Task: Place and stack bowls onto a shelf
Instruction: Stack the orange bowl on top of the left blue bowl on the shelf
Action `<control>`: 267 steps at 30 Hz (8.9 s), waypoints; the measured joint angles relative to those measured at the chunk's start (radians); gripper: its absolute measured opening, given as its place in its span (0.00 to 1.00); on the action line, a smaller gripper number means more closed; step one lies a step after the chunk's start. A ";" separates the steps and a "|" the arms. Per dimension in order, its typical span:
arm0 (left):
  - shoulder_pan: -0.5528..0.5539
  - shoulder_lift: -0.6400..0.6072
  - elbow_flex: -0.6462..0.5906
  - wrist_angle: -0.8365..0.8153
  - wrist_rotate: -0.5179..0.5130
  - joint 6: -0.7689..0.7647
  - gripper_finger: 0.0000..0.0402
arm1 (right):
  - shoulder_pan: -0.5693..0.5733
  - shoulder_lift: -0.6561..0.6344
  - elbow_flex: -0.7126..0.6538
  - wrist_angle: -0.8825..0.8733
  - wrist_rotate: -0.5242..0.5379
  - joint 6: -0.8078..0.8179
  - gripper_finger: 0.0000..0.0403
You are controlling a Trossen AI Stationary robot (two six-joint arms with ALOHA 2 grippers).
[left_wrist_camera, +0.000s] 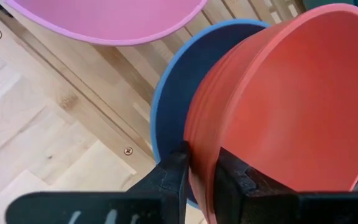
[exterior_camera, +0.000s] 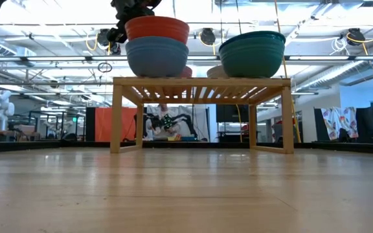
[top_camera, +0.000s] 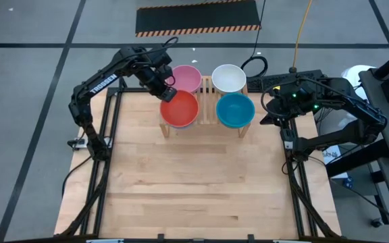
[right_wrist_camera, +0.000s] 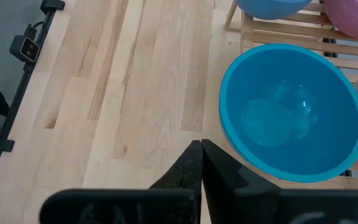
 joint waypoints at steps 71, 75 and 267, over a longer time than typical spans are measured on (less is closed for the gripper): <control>-0.034 0.002 -0.001 0.060 -0.176 0.079 0.14 | 0.000 0.000 0.000 0.007 0.000 -0.006 0.00; -0.034 0.002 -0.001 0.068 -0.148 0.050 0.14 | 0.000 0.000 0.000 0.008 0.000 -0.007 0.00; -0.086 -0.017 -0.002 0.100 -0.175 0.461 0.01 | 0.000 -0.011 0.000 0.061 0.000 -0.019 0.00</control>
